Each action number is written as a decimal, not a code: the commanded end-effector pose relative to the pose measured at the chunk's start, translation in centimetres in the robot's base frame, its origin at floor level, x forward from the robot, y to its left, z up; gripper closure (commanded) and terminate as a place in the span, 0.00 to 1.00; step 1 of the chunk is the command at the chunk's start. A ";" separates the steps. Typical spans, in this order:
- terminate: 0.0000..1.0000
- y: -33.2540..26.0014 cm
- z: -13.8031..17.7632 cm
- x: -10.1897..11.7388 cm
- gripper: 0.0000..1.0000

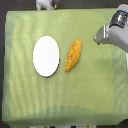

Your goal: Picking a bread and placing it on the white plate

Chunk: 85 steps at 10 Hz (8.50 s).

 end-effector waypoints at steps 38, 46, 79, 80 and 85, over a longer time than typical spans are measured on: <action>0.00 15.8 -17.6 2.4 1.00; 0.00 15.6 -16.8 3.3 1.00; 0.00 38.0 -6.2 2.7 1.00; 0.00 38.1 -6.5 2.6 1.00; 0.00 37.2 -7.2 2.9 1.00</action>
